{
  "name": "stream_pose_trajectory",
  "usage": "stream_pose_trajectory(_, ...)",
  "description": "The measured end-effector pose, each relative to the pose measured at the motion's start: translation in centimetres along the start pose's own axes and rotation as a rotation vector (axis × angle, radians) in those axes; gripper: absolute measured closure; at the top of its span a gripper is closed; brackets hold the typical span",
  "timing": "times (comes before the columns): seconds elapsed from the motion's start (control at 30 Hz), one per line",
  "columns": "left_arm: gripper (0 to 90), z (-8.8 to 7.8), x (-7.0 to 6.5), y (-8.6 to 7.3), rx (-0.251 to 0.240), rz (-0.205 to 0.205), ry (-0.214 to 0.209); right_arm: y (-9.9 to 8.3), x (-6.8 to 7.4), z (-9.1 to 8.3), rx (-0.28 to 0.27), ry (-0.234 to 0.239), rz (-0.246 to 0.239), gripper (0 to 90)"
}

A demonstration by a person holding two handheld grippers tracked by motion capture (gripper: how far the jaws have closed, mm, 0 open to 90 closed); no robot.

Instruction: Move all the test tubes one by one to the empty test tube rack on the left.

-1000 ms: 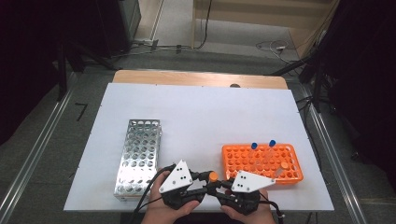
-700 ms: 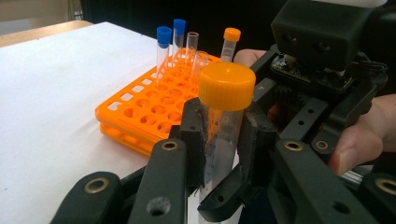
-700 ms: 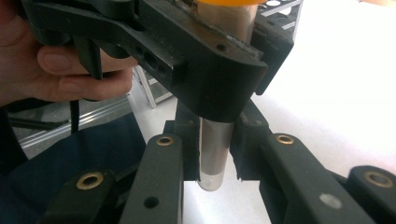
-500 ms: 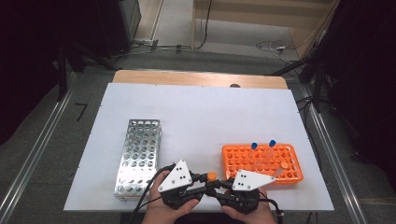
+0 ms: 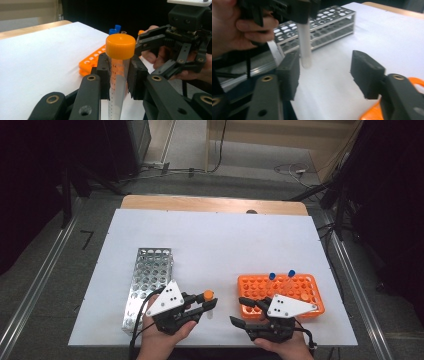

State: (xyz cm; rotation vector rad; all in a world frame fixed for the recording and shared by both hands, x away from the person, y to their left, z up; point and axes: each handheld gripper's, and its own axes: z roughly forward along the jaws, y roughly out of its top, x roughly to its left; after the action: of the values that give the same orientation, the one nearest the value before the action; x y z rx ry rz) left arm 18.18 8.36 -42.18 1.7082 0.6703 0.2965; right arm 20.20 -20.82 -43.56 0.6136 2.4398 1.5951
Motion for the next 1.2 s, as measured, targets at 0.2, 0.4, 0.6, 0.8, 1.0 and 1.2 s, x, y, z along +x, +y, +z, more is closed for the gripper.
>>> stream_pose_trajectory(0.2,74.5,-1.6,1.5,0.5,-0.011,-0.012,0.061,0.0,-1.1,-1.7,-0.019,-0.048,0.02,24.5)
stream_pose_trajectory(0.4,74.5,-2.4,2.7,0.9,0.002,0.004,0.12,0.1,-2.0,-3.5,-0.031,-0.096,0.037,14.4)
stream_pose_trajectory(0.6,74.5,-3.1,4.3,1.4,-0.009,-0.01,0.191,-0.1,-2.8,-4.7,-0.033,-0.13,0.046,7.7)
stream_pose_trajectory(0.8,74.5,-3.8,5.5,1.8,-0.021,-0.011,0.247,-0.2,-3.3,-5.7,-0.025,-0.134,0.042,2.7)
stream_pose_trajectory(1.0,74.5,-4.2,7.1,2.4,-0.032,-0.021,0.293,-0.5,-3.9,-6.8,-0.04,-0.165,0.064,0.0)
stream_pose_trajectory(1.2,74.5,-4.1,9.0,2.6,-0.036,-0.031,0.347,-0.6,-4.3,-7.3,-0.043,-0.184,0.072,0.0)
